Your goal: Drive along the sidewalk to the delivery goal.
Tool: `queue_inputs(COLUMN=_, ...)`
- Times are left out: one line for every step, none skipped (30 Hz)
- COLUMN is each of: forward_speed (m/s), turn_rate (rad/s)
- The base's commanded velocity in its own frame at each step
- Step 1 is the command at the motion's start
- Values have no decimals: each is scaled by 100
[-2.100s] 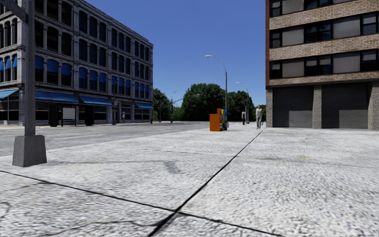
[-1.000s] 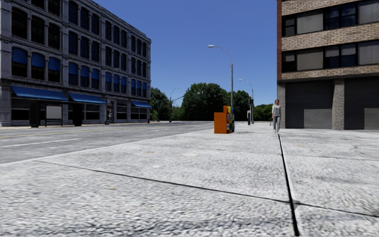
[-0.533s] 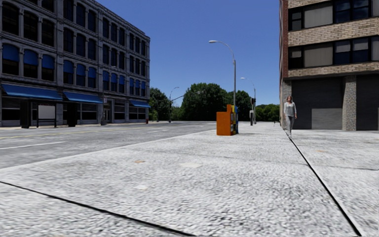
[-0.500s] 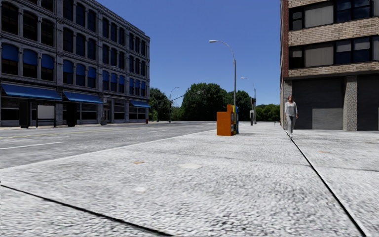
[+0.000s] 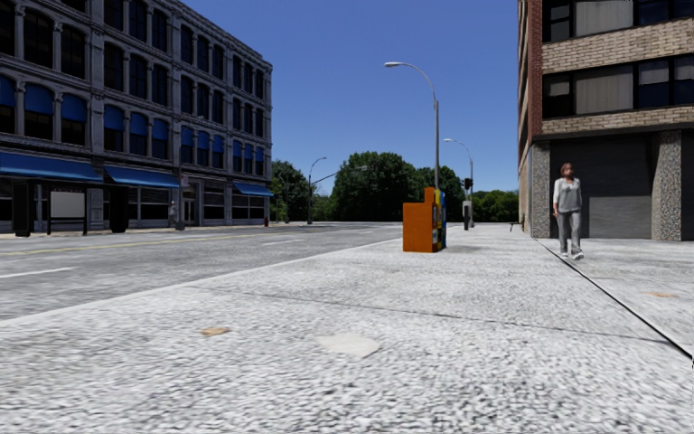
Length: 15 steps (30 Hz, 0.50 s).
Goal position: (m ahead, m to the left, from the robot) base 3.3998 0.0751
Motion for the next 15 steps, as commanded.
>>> queue_inputs(forward_speed=200, turn_rate=0)
queue_inputs(forward_speed=200, turn_rate=0)
queue_inputs(forward_speed=200, turn_rate=0)
queue_inputs(forward_speed=200, turn_rate=0)
queue_inputs(forward_speed=200, turn_rate=0)
queue_inputs(forward_speed=200, turn_rate=0)
queue_inputs(forward_speed=200, turn_rate=0)
queue_inputs(forward_speed=200, turn_rate=0)
queue_inputs(forward_speed=200, turn_rate=0)
queue_inputs(forward_speed=200, turn_rate=0)
queue_inputs(forward_speed=200, turn_rate=0)
queue_inputs(forward_speed=200, turn_rate=0)
queue_inputs(forward_speed=200, turn_rate=0)
queue_inputs(forward_speed=200, turn_rate=0)
queue_inputs(forward_speed=200, turn_rate=0)
